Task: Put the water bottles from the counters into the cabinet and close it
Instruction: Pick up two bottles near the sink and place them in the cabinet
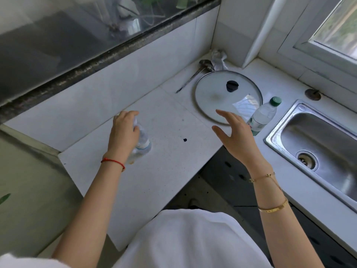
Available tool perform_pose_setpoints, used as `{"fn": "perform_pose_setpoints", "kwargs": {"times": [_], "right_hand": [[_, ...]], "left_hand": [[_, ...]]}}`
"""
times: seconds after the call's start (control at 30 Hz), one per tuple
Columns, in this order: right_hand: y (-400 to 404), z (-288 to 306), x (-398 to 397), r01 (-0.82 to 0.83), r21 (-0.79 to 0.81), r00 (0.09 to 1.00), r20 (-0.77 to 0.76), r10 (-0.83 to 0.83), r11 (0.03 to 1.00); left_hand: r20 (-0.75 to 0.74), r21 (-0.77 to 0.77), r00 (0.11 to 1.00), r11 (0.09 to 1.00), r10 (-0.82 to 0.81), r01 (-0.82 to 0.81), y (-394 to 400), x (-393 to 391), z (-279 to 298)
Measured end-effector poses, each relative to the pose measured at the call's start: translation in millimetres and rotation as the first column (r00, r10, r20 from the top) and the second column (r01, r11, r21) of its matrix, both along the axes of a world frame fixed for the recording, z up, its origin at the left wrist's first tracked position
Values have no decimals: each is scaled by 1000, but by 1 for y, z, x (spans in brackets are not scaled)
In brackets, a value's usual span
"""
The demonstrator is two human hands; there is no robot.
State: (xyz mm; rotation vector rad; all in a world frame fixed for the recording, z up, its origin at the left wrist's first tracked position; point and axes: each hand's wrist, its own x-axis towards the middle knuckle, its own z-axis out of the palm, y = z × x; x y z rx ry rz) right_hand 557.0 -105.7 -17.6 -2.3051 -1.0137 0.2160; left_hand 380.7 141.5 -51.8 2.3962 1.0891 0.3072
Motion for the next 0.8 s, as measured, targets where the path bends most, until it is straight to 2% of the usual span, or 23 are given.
{"fn": "perform_pose_setpoints", "kwargs": {"times": [0.1, 0.33, 0.53, 0.63, 0.8], "right_hand": [[-6, -1, 10, 23, -5, 1000, 2, -23, 1000], [-35, 4, 42, 142, 26, 988, 54, -143, 989], [-66, 3, 91, 294, 97, 929, 207, -308, 951], [-75, -5, 125, 348, 51, 908, 232, -350, 936], [-74, -22, 163, 330, -63, 933, 170, -316, 942]], "left_hand": [[32, 11, 999, 1000, 5, -5, -1, 5, -1], [92, 55, 986, 990, -138, 133, -26, 38, 11], [164, 62, 944, 958, -287, 281, -56, 89, 30], [188, 52, 925, 944, -330, 326, -76, 116, 32], [198, 33, 900, 920, -389, 391, -107, 156, 33]]}}
